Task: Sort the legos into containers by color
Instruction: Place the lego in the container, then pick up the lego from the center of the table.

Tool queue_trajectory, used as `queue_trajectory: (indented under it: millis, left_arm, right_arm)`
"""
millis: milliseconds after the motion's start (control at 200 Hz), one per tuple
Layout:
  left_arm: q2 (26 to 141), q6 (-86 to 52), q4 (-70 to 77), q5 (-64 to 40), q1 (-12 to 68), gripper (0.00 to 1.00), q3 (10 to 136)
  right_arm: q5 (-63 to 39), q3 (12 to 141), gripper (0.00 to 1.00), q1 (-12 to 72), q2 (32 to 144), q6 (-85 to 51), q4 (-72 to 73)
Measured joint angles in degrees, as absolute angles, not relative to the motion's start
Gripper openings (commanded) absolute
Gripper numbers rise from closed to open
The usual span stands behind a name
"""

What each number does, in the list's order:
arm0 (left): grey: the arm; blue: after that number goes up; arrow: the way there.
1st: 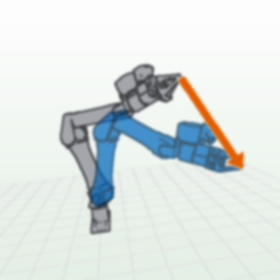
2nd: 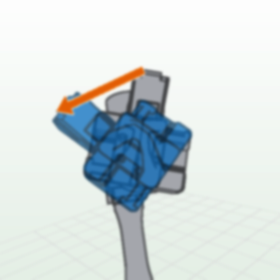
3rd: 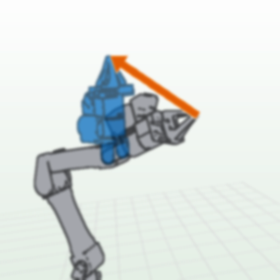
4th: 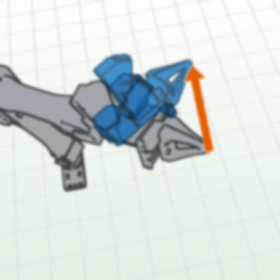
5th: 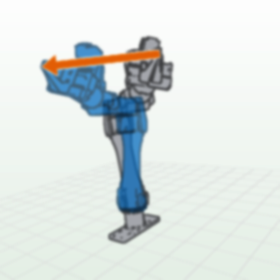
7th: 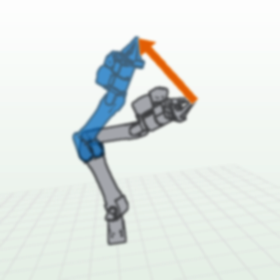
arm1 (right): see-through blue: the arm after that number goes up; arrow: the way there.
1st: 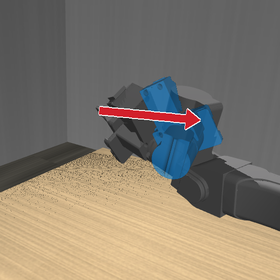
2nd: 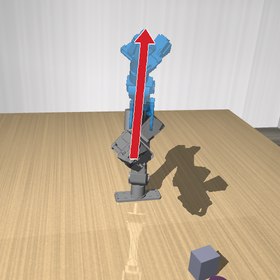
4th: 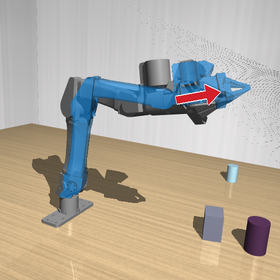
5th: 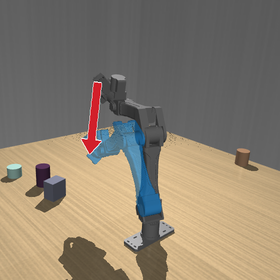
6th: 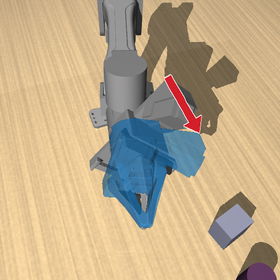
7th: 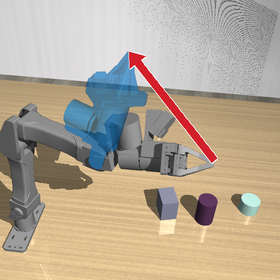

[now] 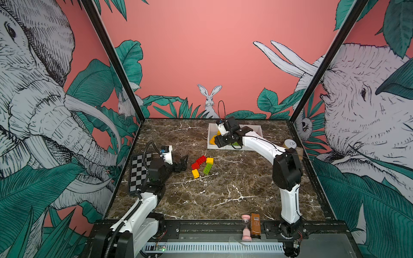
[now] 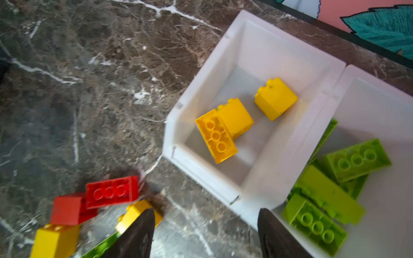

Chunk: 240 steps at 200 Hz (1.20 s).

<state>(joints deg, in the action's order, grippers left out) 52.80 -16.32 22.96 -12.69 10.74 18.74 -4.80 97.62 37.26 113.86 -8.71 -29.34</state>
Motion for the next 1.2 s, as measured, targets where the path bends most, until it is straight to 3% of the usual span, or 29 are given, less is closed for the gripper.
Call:
queue_trajectory:
  millis: [255, 1200]
  left_arm:
    - [50.6, -15.8, 22.5, -10.9, 10.9, 0.98, 18.7]
    - [50.7, -15.9, 22.4, -10.9, 10.9, 0.99, 18.7]
  right_arm:
    - [-1.7, 93.3, 0.77, 47.1, 110.3, -14.6, -31.3]
    - [-1.5, 100.2, 0.79, 44.1, 125.3, -14.1, -33.1]
